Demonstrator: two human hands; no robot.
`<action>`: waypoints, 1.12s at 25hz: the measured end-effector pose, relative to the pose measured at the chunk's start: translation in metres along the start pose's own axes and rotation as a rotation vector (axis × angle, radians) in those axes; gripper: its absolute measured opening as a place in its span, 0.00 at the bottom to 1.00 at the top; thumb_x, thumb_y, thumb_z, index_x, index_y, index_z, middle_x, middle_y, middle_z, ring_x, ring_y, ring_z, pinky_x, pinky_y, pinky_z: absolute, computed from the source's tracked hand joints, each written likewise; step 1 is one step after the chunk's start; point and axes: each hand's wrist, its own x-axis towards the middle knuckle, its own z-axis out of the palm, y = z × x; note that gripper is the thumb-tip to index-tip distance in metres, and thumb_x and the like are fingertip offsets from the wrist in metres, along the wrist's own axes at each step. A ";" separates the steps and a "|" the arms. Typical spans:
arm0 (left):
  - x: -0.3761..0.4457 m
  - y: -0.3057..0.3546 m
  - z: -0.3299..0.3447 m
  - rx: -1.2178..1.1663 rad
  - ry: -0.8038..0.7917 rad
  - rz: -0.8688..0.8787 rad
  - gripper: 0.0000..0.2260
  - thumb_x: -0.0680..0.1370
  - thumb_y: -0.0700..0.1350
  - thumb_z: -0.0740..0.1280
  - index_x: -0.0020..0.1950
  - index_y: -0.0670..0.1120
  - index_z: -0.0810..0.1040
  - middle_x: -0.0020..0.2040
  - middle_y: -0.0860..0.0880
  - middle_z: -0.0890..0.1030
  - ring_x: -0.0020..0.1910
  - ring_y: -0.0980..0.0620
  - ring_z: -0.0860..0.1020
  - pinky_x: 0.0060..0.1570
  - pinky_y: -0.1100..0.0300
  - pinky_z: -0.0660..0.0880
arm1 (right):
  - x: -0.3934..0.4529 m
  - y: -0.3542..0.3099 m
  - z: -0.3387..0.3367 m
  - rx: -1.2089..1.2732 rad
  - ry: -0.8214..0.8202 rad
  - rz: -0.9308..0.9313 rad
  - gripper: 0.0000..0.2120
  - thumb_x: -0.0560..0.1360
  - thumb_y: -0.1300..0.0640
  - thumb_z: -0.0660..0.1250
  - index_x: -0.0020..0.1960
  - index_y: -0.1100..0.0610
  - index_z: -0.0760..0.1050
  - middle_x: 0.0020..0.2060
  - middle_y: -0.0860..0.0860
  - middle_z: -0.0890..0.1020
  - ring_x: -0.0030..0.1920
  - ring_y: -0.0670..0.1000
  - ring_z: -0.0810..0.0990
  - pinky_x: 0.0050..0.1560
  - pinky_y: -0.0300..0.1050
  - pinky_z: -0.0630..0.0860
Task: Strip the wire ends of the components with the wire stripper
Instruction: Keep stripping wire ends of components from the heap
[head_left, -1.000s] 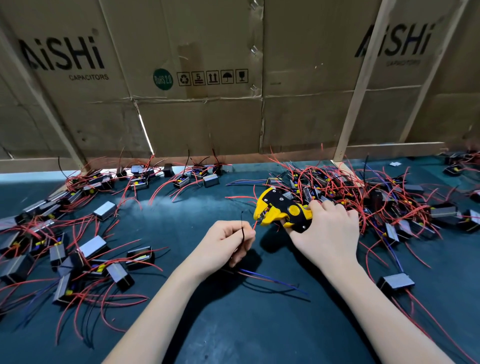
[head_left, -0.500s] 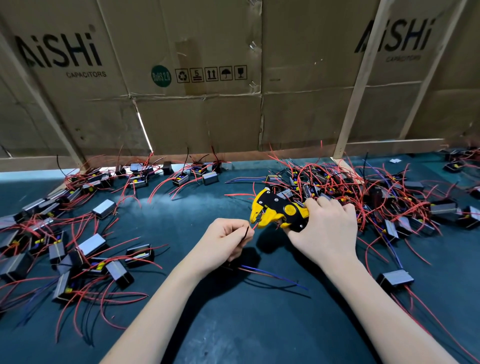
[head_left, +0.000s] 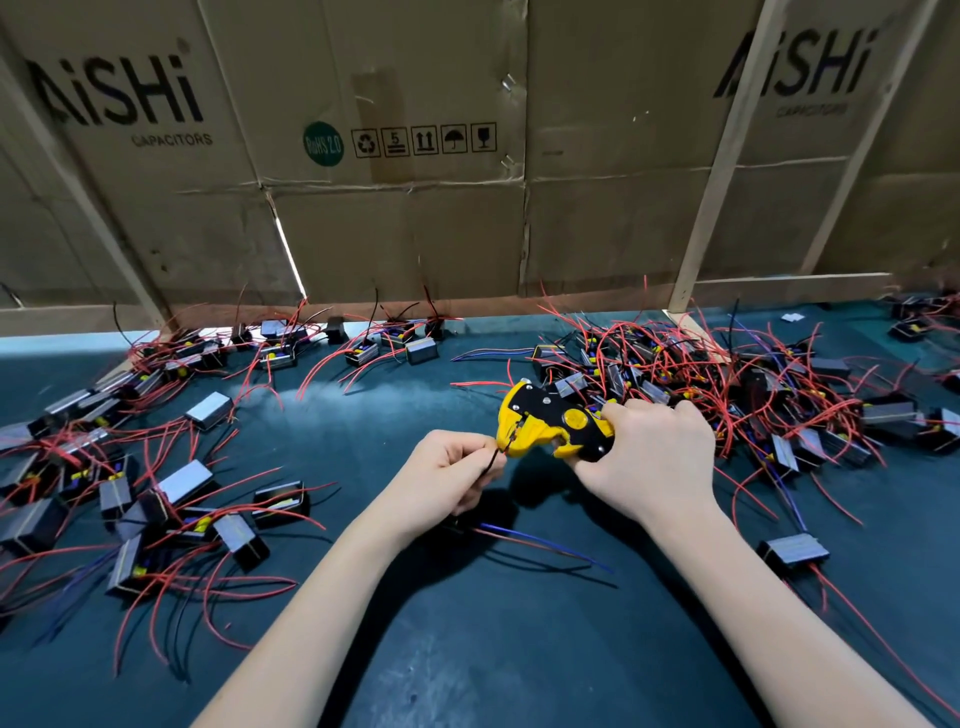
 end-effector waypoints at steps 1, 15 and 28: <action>0.000 0.000 0.000 -0.001 0.003 -0.003 0.23 0.80 0.33 0.57 0.28 0.50 0.66 0.27 0.56 0.63 0.24 0.56 0.57 0.24 0.66 0.58 | 0.000 0.000 0.000 -0.004 -0.014 -0.007 0.22 0.59 0.37 0.77 0.28 0.55 0.73 0.25 0.52 0.77 0.28 0.56 0.77 0.37 0.45 0.60; -0.002 0.002 -0.004 -0.003 0.031 -0.005 0.21 0.81 0.34 0.58 0.28 0.47 0.65 0.28 0.54 0.64 0.24 0.56 0.56 0.23 0.66 0.57 | -0.001 -0.010 0.008 -0.025 -0.185 0.068 0.24 0.68 0.30 0.63 0.40 0.52 0.79 0.39 0.50 0.81 0.43 0.55 0.81 0.36 0.42 0.62; -0.001 0.002 -0.004 -0.126 -0.019 -0.048 0.12 0.70 0.51 0.64 0.43 0.43 0.69 0.23 0.52 0.61 0.20 0.55 0.58 0.20 0.67 0.55 | -0.008 -0.019 0.005 0.130 -0.019 0.026 0.22 0.63 0.38 0.74 0.35 0.56 0.73 0.32 0.52 0.79 0.37 0.58 0.79 0.40 0.49 0.67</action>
